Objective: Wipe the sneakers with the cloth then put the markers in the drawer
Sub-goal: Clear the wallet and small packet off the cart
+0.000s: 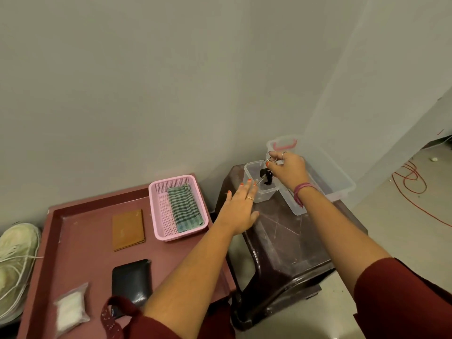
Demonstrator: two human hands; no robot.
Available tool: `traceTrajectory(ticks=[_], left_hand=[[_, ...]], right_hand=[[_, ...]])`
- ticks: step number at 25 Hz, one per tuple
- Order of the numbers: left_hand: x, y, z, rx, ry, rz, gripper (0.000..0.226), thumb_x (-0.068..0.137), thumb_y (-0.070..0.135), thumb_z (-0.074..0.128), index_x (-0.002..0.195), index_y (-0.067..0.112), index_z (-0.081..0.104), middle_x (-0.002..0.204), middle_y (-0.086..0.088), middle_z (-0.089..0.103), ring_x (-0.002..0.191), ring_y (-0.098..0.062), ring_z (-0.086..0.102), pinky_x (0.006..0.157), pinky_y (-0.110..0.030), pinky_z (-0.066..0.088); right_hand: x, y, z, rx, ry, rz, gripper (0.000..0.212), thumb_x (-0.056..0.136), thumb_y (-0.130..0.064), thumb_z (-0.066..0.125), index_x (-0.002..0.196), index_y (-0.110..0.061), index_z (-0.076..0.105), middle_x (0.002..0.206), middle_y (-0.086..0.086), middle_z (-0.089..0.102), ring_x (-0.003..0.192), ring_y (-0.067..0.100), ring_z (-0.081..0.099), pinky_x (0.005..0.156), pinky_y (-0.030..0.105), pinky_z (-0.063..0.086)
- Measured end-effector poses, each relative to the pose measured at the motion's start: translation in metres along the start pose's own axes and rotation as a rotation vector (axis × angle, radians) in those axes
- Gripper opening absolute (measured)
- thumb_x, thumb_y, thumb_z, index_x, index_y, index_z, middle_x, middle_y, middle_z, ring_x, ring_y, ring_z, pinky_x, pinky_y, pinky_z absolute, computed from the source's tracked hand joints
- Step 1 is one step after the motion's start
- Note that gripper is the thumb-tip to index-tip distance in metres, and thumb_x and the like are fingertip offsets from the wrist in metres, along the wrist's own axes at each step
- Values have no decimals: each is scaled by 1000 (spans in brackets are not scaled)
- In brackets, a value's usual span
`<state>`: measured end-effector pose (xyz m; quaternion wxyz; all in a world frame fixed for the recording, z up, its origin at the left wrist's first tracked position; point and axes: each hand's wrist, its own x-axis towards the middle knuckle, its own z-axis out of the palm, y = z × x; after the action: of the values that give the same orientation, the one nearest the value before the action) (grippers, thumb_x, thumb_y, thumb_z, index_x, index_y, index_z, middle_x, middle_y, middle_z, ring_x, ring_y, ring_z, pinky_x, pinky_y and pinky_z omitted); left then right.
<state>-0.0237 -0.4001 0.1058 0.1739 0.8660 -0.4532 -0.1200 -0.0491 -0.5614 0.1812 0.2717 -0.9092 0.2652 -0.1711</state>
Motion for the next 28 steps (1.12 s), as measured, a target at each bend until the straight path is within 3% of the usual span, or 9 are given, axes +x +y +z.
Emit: traceTrajectory(ticks=[3, 6, 11, 13, 17, 22, 26, 28], left_hand=[[0, -5, 5, -58, 20, 25, 75, 97, 33, 50, 154, 19, 2, 161, -4, 2, 148, -23, 5, 118, -51, 10], [3, -7, 6, -72, 33, 26, 74, 97, 33, 48, 154, 19, 3, 161, -3, 4, 148, -22, 6, 118, -48, 8], [8, -5, 6, -112, 6, 11, 72, 98, 34, 46, 154, 21, 2, 162, -1, 1, 148, -20, 4, 118, -47, 4], [8, -5, 6, -127, 4, 7, 72, 98, 34, 46, 154, 21, 3, 162, -1, 2, 148, -20, 4, 118, -47, 4], [-5, -10, 6, -201, 70, -7, 69, 97, 33, 49, 153, 17, 12, 161, -2, 7, 148, -20, 7, 120, -48, 6], [-53, -31, -4, -439, 266, -91, 61, 97, 29, 52, 150, 14, 26, 158, -3, 22, 146, -17, 16, 121, -38, 10], [-111, -61, -17, -591, 485, -192, 44, 95, 19, 56, 138, 13, 46, 141, -2, 45, 127, -9, 40, 108, -12, 27], [-142, -81, -20, -606, 540, -243, 38, 95, 14, 56, 132, 12, 51, 133, -3, 51, 120, -7, 45, 105, -16, 33]], right_hand=[[17, 2, 11, -279, -162, 9, 20, 85, -10, 58, 99, -3, 71, 94, 14, 70, 91, 28, 64, 81, 31, 49], [31, -4, 21, -495, -334, 63, 13, 87, -5, 55, 97, -7, 61, 89, 15, 63, 84, 29, 59, 71, 30, 46], [51, -11, 27, -534, -337, 25, 26, 92, -4, 52, 113, -5, 67, 114, 13, 66, 109, 30, 60, 95, 38, 49], [55, -9, 25, -438, -314, 53, 21, 91, -3, 54, 107, -3, 68, 110, 13, 68, 105, 29, 62, 94, 38, 50], [42, -8, 14, -166, -228, 129, 16, 83, 5, 56, 89, 2, 70, 86, 16, 72, 70, 23, 68, 80, 37, 57], [1, -36, 10, 223, -122, 153, 13, 82, 3, 58, 89, -3, 68, 75, 14, 70, 68, 20, 70, 69, 33, 59], [-43, -72, 27, 474, -166, 122, 17, 83, -1, 60, 79, -17, 66, 68, 2, 66, 53, 4, 65, 54, 22, 56], [-67, -89, 43, 576, -204, 134, 19, 84, -2, 62, 78, -20, 66, 68, 2, 67, 56, 7, 66, 54, 22, 54]])
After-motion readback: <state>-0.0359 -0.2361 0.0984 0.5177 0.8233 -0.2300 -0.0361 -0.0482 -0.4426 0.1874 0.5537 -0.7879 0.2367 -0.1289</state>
